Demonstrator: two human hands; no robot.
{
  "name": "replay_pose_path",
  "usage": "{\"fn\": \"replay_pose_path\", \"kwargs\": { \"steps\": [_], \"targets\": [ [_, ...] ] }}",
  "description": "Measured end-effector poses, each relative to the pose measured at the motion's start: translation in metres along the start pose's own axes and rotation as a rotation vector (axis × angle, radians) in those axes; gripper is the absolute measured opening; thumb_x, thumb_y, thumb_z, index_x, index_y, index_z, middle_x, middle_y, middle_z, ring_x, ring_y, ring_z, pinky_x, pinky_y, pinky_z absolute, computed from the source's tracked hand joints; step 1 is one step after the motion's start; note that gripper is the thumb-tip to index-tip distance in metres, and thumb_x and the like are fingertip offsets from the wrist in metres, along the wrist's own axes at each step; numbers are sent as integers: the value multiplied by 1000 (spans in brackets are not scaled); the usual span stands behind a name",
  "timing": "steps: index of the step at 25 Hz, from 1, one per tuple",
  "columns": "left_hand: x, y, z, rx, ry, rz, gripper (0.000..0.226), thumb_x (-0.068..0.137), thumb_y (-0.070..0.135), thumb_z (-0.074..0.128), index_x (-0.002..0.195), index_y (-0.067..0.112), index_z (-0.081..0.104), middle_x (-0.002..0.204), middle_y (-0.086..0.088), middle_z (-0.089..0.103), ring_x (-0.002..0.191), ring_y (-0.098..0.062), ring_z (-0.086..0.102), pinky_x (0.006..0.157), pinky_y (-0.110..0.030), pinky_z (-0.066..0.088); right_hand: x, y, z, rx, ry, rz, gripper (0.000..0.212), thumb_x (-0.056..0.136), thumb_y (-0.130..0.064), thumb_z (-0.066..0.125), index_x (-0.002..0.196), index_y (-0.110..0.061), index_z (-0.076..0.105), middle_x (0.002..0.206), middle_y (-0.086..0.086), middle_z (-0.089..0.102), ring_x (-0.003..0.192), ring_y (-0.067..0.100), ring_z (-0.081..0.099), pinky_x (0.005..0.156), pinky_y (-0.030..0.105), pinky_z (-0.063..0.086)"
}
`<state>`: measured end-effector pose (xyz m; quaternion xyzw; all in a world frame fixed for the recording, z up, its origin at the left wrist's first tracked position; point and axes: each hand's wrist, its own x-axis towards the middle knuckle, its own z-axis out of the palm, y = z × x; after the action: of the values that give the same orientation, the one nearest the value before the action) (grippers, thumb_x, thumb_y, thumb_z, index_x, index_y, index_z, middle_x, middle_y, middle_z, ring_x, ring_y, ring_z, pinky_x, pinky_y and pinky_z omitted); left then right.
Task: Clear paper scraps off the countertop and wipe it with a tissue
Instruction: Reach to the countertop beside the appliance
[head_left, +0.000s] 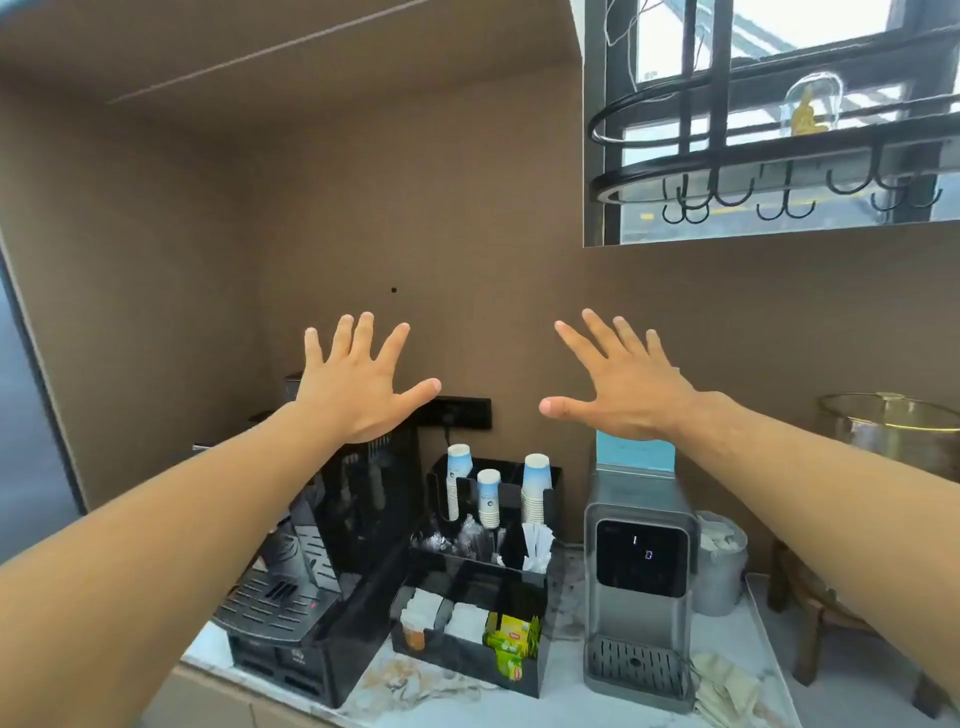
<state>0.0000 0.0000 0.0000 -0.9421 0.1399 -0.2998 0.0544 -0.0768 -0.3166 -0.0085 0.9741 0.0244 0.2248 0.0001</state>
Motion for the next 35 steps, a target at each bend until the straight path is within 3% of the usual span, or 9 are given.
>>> {"fn": "replay_pose_path", "kwargs": {
  "steps": [7,12,26,35],
  "targets": [
    [-64,-66,7,88,-101,-119,102,72,94,-3,156,37,-6,166,-11,-4,152,-32,-10,118,-63,-6,33,-78,43,65,-9,-218,103,65,-100,14,147,-47,-19,163,-2,-20,150,33,-13,118,61,-5],
    [-109,-131,17,102,-161,-295,103,70,96,0,156,38,-3,166,-12,-2,152,-31,-8,118,-63,-5,45,-154,68,113,-23,-389,105,63,-100,14,147,-46,-19,164,-1,-18,150,34,-12,118,61,-3],
    [-175,-298,34,123,-185,-427,101,72,95,2,156,38,-3,166,-11,-4,153,-29,-11,118,-63,-7,97,-369,115,168,-54,-544,108,61,-100,19,148,-48,-16,164,-1,-15,151,34,-9,118,61,-3],
    [-178,-389,95,92,-215,-426,105,67,99,0,155,40,-4,166,-11,-3,153,-29,-11,118,-64,-6,131,-483,155,192,-98,-589,107,64,-98,24,151,-45,-11,165,2,-10,151,34,-5,119,59,-1]
  ]
}}
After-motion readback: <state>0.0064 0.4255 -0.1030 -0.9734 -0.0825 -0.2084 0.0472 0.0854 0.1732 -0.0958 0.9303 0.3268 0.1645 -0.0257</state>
